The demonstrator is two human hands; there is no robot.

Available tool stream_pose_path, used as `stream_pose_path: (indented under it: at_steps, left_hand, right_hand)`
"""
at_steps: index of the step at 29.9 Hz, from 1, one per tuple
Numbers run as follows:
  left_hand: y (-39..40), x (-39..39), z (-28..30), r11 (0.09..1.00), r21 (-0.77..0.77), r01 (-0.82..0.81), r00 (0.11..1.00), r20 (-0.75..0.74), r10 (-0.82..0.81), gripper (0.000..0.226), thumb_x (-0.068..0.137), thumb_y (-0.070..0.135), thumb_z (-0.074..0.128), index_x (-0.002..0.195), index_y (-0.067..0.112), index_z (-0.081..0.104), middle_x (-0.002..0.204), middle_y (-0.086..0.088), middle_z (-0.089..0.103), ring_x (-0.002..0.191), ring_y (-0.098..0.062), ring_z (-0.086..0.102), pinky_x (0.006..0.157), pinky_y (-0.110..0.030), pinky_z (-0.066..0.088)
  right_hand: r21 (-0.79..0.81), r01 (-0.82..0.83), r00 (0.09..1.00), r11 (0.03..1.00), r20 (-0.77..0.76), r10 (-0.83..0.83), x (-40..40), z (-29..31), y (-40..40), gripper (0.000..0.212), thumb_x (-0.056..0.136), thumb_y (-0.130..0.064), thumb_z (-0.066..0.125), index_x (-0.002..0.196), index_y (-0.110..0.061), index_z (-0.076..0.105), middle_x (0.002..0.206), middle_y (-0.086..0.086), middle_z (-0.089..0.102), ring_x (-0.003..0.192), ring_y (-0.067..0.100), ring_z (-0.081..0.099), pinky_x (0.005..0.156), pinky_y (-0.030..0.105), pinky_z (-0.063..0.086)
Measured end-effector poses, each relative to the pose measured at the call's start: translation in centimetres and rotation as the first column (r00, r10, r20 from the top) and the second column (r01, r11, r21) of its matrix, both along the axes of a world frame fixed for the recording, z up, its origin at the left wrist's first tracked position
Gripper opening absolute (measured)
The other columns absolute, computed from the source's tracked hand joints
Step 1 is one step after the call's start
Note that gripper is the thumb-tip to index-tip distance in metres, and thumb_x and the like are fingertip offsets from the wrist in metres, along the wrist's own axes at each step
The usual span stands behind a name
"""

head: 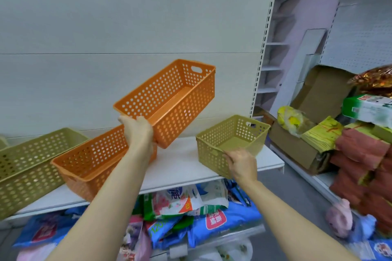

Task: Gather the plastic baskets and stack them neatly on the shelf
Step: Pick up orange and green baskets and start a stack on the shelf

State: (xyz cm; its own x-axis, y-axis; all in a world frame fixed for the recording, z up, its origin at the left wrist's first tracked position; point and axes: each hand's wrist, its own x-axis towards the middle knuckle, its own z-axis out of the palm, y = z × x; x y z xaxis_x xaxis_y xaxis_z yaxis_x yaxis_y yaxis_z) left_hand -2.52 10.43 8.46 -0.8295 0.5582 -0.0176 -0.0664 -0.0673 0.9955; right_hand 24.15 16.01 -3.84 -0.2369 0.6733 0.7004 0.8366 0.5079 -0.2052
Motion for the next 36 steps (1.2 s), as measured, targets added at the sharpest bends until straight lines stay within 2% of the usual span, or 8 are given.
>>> stream_pose_path:
  at_steps: [8,12,17,20,22,26,31,36]
  left_hand:
    - [-0.7,-8.0,-1.0,1.0,-0.003,-0.03,0.986,-0.163,0.029,0.022,0.076,0.028,0.031,0.088,0.039,0.046,0.097,-0.009,0.068,0.09,-0.038,0.07,0.079,-0.066,0.055]
    - [-2.6,-10.3,-0.3,0.999,-0.011,-0.03,0.985,-0.172,0.028,0.018,0.085,0.029,0.039,0.085,0.037,0.055,0.1,-0.009,0.071,0.094,-0.038,0.071,0.079,-0.068,0.056]
    - [-4.9,-10.1,2.2,1.0,0.01,0.023,0.987,-0.162,-0.022,0.021,0.103,0.02,0.039,0.101,0.028,0.058,0.096,-0.005,0.069,0.079,-0.028,0.071,0.062,-0.058,0.061]
    - [-4.9,-10.3,2.7,0.997,0.029,0.075,0.984,-0.161,-0.069,0.025,0.106,0.016,0.036,0.111,0.024,0.058,0.09,-0.001,0.068,0.067,-0.019,0.067,0.046,-0.038,0.057]
    - [-4.6,-9.7,2.9,0.994,0.038,0.107,0.982,-0.162,-0.099,0.024,0.108,0.017,0.036,0.113,0.023,0.058,0.09,-0.001,0.069,0.068,-0.018,0.067,0.043,-0.035,0.057]
    - [-3.5,-8.2,2.4,0.984,0.051,0.169,0.977,-0.141,-0.16,0.022,0.109,0.018,0.038,0.115,0.024,0.058,0.094,-0.003,0.07,0.069,-0.019,0.066,0.054,-0.043,0.06]
    - [-1.8,-6.2,1.6,0.977,0.04,0.211,0.967,-0.156,-0.203,0.021,0.109,0.015,0.036,0.118,0.029,0.049,0.092,0.003,0.067,0.069,-0.016,0.064,0.052,-0.036,0.055]
    - [-0.1,-5.0,1.8,0.966,-0.028,0.258,0.946,-0.195,-0.258,0.03,0.111,0.02,0.034,0.138,0.028,0.045,0.118,-0.003,0.065,0.075,-0.015,0.066,0.054,-0.042,0.059]
  right_hand:
    - [-0.003,-0.127,0.992,0.992,-0.013,0.127,-10.3,0.6,-1.7,0.026,0.055,-0.002,0.084,0.063,-0.019,0.066,0.047,-0.004,0.056,0.043,0.018,0.05,0.05,0.023,0.031]
    - [0.005,-0.175,0.983,0.985,-0.049,0.175,-13.6,0.6,-2.5,0.023,0.077,-0.031,0.075,0.064,-0.017,0.064,0.052,-0.002,0.059,0.048,0.019,0.055,0.051,0.025,0.037]
    - [0.07,-0.061,0.932,0.996,-0.353,0.082,-7.7,3.3,1.3,0.021,0.089,-0.021,0.065,0.104,-0.008,0.071,0.101,0.007,0.072,0.092,0.023,0.067,0.078,0.03,0.049]
    - [-0.178,0.16,0.878,0.971,-0.425,-0.222,-0.4,3.6,6.4,0.032,0.09,-0.024,0.063,0.119,-0.01,0.062,0.119,0.013,0.064,0.115,0.033,0.055,0.087,0.041,0.045]
    - [-0.44,0.106,0.792,0.892,-0.505,-0.344,2.7,2.9,8.4,0.046,0.091,-0.033,0.061,0.133,-0.015,0.054,0.136,0.008,0.055,0.131,0.03,0.043,0.098,0.048,0.042]
    - [-0.531,-0.202,0.607,0.823,-0.728,-0.32,3.0,1.5,7.9,0.039,0.095,-0.025,0.057,0.133,-0.015,0.056,0.134,0.008,0.057,0.121,0.025,0.052,0.102,0.045,0.042]
    - [-0.458,-0.145,0.561,0.877,-0.768,-0.308,-0.8,0.2,4.9,0.036,0.095,-0.024,0.055,0.128,-0.01,0.061,0.126,0.005,0.063,0.116,0.022,0.057,0.101,0.037,0.044]
    - [-0.48,-0.123,0.495,0.868,-0.788,-0.366,-2.7,0.3,3.3,0.038,0.095,-0.025,0.055,0.13,-0.013,0.059,0.124,0.003,0.065,0.11,0.022,0.06,0.099,0.04,0.046]
